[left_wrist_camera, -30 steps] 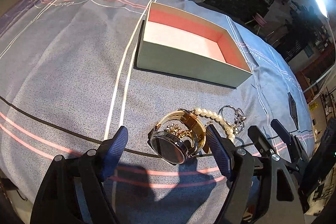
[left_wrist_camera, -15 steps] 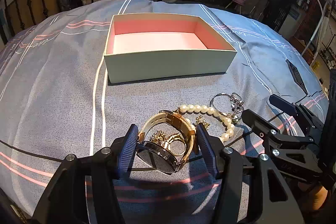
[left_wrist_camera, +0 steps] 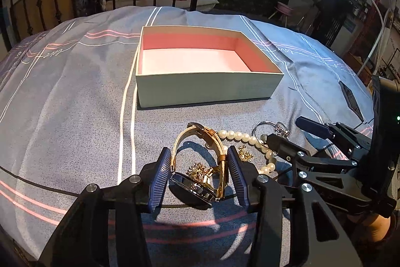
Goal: Organize jewelry
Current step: 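Lower the left tool onto the gold watch and close on it, then lift the watch with the left tool while the right tool grasps the silver ring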
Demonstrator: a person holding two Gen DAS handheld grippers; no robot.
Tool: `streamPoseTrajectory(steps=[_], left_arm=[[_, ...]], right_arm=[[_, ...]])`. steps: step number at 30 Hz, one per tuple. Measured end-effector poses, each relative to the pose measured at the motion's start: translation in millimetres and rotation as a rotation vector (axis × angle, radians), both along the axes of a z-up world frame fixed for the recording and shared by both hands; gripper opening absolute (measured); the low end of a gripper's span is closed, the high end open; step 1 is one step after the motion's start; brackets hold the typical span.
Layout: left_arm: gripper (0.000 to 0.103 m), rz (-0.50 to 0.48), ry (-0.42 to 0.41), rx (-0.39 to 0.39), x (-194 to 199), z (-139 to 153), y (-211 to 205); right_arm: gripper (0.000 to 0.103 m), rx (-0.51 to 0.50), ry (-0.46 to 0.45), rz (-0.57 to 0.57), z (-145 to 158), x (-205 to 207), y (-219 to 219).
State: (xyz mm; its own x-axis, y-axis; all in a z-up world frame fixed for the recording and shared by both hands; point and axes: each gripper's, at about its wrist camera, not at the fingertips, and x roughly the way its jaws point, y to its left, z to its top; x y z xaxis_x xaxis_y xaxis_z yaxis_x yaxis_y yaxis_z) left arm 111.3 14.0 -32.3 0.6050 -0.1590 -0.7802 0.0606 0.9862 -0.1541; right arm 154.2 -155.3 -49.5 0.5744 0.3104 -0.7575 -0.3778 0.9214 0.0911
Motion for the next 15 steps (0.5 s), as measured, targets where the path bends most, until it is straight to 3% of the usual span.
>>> streamPoseTrajectory(steps=[8, 11, 15], left_arm=[[0.046, 0.005, -0.017, -0.005, -1, 5, 2], [0.046, 0.003, -0.018, -0.006, -2, 5, 1], [0.046, 0.001, -0.019, -0.008, -2, 6, 2]], right_arm=[[0.069, 0.008, 0.027, 0.033, -2, -3, 9], [0.053, 0.018, 0.033, 0.030, -4, -2, 8], [0.053, 0.031, 0.040, 0.034, -5, -1, 7]])
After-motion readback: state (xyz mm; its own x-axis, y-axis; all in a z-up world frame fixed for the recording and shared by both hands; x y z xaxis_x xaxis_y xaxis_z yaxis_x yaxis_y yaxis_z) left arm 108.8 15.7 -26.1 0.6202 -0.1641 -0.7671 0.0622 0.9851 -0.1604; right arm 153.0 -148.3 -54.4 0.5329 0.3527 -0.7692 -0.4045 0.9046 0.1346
